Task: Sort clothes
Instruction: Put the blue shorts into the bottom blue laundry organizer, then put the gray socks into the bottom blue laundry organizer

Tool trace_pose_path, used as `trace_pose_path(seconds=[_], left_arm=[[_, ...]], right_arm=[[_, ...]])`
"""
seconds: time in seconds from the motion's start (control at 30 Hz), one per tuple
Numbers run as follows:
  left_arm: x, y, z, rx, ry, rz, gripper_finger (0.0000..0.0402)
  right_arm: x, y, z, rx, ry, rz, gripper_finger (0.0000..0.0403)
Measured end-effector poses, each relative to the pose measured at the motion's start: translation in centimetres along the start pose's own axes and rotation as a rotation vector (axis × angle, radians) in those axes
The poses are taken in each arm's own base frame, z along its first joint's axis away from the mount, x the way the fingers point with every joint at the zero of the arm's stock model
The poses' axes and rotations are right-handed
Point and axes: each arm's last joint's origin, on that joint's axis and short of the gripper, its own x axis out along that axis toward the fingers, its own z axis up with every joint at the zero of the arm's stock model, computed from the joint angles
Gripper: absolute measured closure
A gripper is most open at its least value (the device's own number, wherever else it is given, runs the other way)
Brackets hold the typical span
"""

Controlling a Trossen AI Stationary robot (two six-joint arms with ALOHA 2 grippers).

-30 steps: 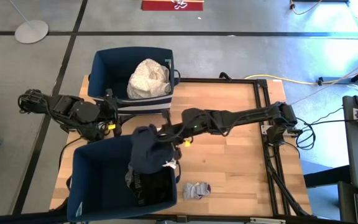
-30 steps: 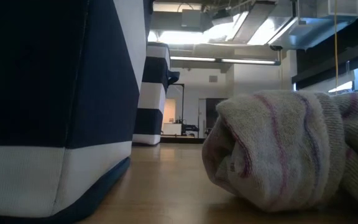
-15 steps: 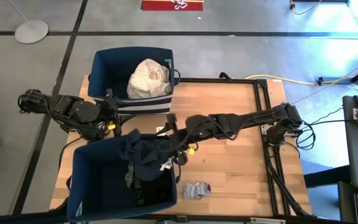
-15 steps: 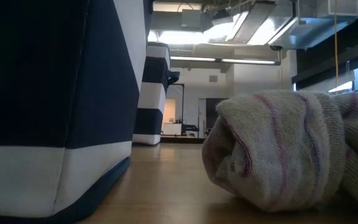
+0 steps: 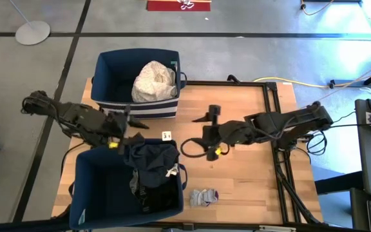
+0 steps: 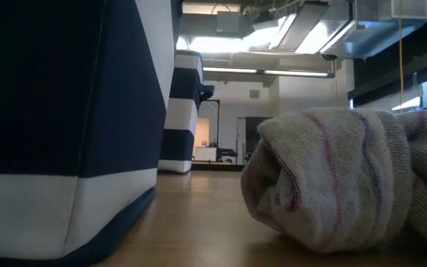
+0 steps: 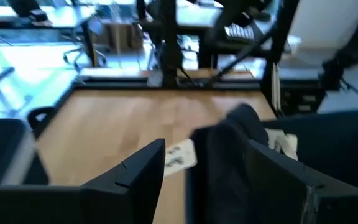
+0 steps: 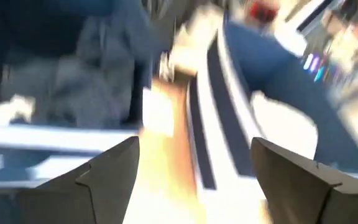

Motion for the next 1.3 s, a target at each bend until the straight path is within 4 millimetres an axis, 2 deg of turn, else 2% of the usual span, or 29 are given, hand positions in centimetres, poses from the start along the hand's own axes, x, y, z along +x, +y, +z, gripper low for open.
trace_pose_path(seconds=[0.17,0.33,0.57,0.77,1.07,1.3], left_arm=[[2.5,-1.7,-0.9,0.014,0.1,-0.104,0.0194],[4.9,-3.6,-2.4,-0.021,0.241,-0.214,0.0194],[6.8,-4.9,-5.2,-0.091,0.496,-0.129,0.0194],[7.4,-6.0,-6.2,-0.093,0.559,-0.121,0.0194],[5.9,-5.3,-3.9,-0.002,0.447,-0.052,0.0194],[3.7,-4.2,-0.6,0.042,0.267,0.032,0.0194]], right_arm=[[0.0,0.5,-3.2,0.075,0.204,0.012,0.0096],[0.7,1.4,-6.3,0.112,0.298,-0.022,0.0096],[2.4,2.7,-9.4,0.102,0.366,-0.043,0.0096],[2.9,3.3,-11.0,0.128,0.413,-0.052,0.0096],[3.0,3.4,-10.9,0.148,0.392,-0.049,0.0096],[2.7,5.1,-10.3,0.212,0.366,0.224,0.0096]])
